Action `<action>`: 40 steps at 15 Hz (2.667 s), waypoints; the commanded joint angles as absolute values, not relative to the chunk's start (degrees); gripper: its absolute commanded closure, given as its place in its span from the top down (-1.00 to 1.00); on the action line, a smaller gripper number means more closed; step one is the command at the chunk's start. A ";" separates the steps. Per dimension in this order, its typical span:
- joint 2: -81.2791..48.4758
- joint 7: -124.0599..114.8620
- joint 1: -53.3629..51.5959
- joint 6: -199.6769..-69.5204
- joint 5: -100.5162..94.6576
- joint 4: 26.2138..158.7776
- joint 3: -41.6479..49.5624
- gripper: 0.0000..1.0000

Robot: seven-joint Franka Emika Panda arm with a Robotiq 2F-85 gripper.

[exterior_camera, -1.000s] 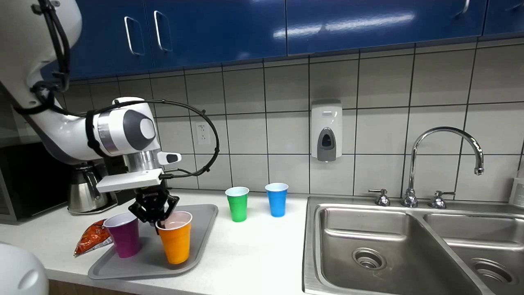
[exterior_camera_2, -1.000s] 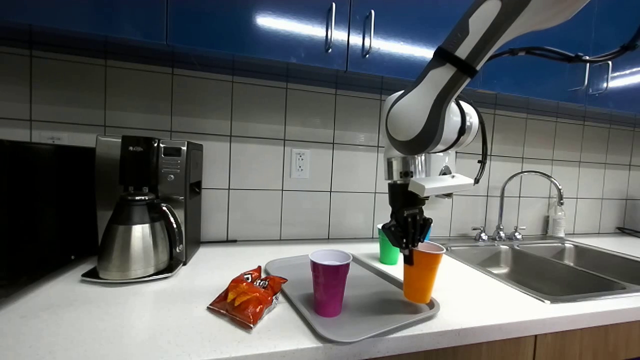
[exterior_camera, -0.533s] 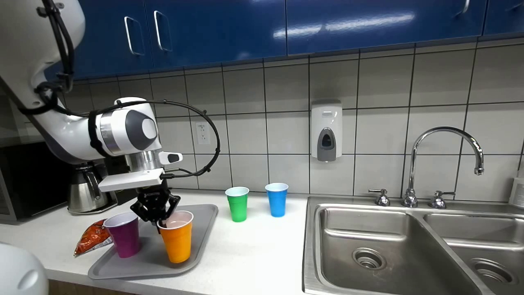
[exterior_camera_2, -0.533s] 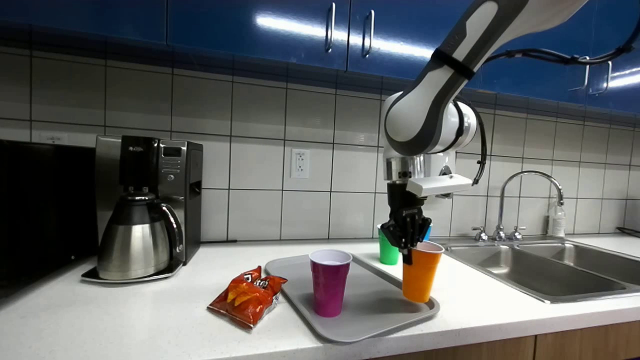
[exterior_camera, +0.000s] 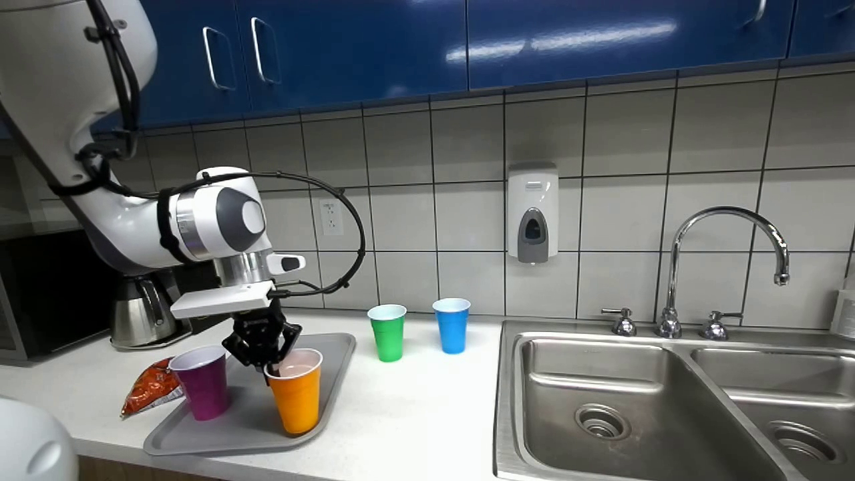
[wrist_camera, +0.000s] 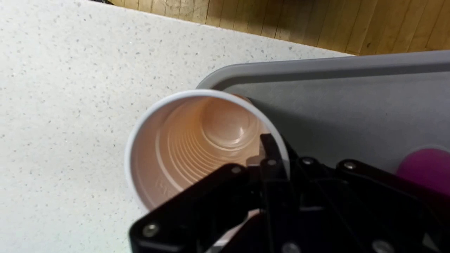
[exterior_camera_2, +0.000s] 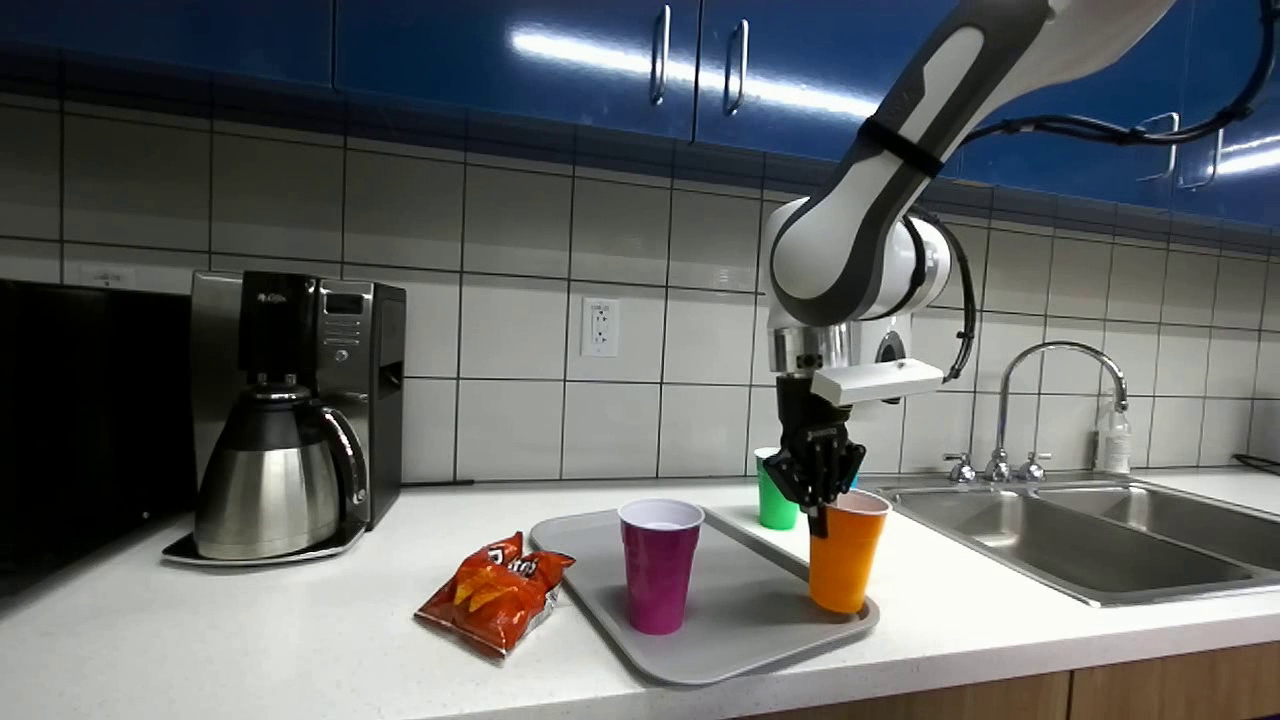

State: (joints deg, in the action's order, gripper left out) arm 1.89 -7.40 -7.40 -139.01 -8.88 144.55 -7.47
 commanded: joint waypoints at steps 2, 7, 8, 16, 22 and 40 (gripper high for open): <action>0.16 -9.62 -7.09 -140.21 -10.55 143.44 -7.34 -0.98; -0.57 -9.71 -7.36 -140.67 -10.29 143.09 -7.38 -0.98; -0.68 -9.75 -7.39 -140.72 -10.29 143.03 -7.37 -0.98; 0.20 -9.28 -7.34 -138.38 -8.49 142.58 -7.28 0.19; 3.01 -8.56 -7.33 -137.51 -7.52 142.99 -7.25 0.99; 8.44 -8.08 -6.83 -134.53 -1.34 141.09 -6.30 1.00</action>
